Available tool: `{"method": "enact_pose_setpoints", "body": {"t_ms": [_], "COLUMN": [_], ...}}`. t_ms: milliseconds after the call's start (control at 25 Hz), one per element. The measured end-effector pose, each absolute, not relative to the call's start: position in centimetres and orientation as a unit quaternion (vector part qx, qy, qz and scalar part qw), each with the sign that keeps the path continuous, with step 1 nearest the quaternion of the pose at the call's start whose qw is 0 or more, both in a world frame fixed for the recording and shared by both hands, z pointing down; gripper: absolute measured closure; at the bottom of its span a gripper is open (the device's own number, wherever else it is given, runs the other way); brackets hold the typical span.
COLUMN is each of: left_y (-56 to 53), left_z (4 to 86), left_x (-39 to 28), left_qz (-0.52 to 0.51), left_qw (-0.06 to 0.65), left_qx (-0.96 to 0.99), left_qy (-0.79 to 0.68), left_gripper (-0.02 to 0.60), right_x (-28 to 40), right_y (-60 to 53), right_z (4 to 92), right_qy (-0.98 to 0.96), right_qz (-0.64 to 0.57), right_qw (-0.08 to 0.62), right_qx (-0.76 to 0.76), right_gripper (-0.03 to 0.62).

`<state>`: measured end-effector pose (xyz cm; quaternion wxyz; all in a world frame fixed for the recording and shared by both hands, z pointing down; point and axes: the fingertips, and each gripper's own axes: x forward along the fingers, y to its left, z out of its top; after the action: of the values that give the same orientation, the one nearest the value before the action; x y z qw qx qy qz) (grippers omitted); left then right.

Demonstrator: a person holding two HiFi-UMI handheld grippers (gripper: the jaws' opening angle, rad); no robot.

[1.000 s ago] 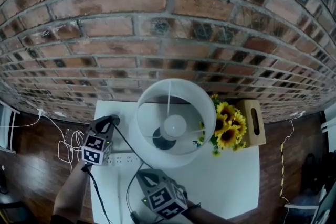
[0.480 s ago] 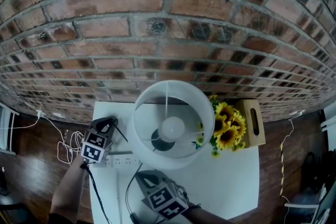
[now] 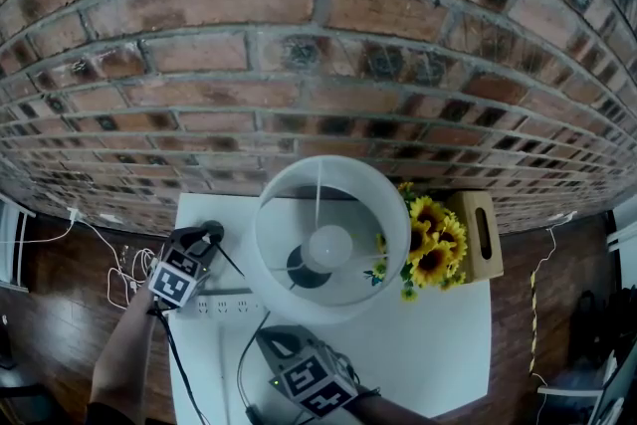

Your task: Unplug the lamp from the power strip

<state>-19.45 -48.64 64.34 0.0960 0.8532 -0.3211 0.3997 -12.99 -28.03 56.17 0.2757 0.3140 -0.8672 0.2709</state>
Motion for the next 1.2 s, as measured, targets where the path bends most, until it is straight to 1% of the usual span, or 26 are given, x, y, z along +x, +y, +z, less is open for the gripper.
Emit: {"method": "enact_pose_setpoints", "body": {"t_ms": [160, 360, 480, 560, 640, 680, 720, 760, 800, 1040, 1200], "left_y": [-48.3, -47.7, -48.0, -48.8, -49.9, -50.4, -50.9, -51.4, -51.7, -52.5, -52.7], "left_z": [64.6, 65.1, 64.2, 62.7, 61.0, 59.9, 58.7, 57.5, 56.3, 48.9, 42.5], "left_x": [-19.8, -20.6, -21.1, -21.7, -22.8, -23.4, -24.1, -24.7, -25.3, -28.3, -30.9], "left_qz": [0.42, 0.466, 0.454, 0.407, 0.339, 0.303, 0.271, 0.243, 0.218, 0.09, -0.006], "left_qw": [0.086, 0.056, 0.054, 0.076, 0.115, 0.135, 0.151, 0.163, 0.174, 0.234, 0.24], "left_qx": [0.85, 0.837, 0.841, 0.854, 0.863, 0.865, 0.864, 0.862, 0.86, 0.85, 0.841], "left_qy": [-0.306, -0.281, -0.29, -0.316, -0.356, -0.377, -0.397, -0.414, -0.427, -0.463, -0.485], "left_gripper": [0.437, 0.431, 0.431, 0.431, 0.434, 0.447, 0.498, 0.519, 0.558, 0.565, 0.569], "right_x": [-13.0, -13.1, -13.2, -13.3, -13.4, -13.4, -13.5, -13.6, -13.7, -14.9, -15.2], "right_y": [-27.9, -27.8, -27.7, -27.7, -27.6, -27.5, -27.5, -27.5, -27.5, -27.2, -26.9], "right_z": [56.4, 56.6, 56.6, 56.6, 56.5, 56.4, 56.3, 56.2, 56.1, 54.8, 54.3], "right_qy": [-0.866, -0.864, -0.865, -0.865, -0.866, -0.867, -0.867, -0.868, -0.869, -0.878, -0.88], "right_qz": [0.276, 0.281, 0.282, 0.281, 0.281, 0.281, 0.281, 0.28, 0.279, 0.277, 0.275], "right_qw": [0.277, 0.276, 0.276, 0.277, 0.276, 0.275, 0.274, 0.273, 0.271, 0.256, 0.254], "right_qx": [0.313, 0.312, 0.311, 0.31, 0.308, 0.307, 0.306, 0.306, 0.305, 0.295, 0.292], "right_gripper": [0.591, 0.591, 0.591, 0.591, 0.591, 0.591, 0.591, 0.591, 0.591, 0.591, 0.591]}}
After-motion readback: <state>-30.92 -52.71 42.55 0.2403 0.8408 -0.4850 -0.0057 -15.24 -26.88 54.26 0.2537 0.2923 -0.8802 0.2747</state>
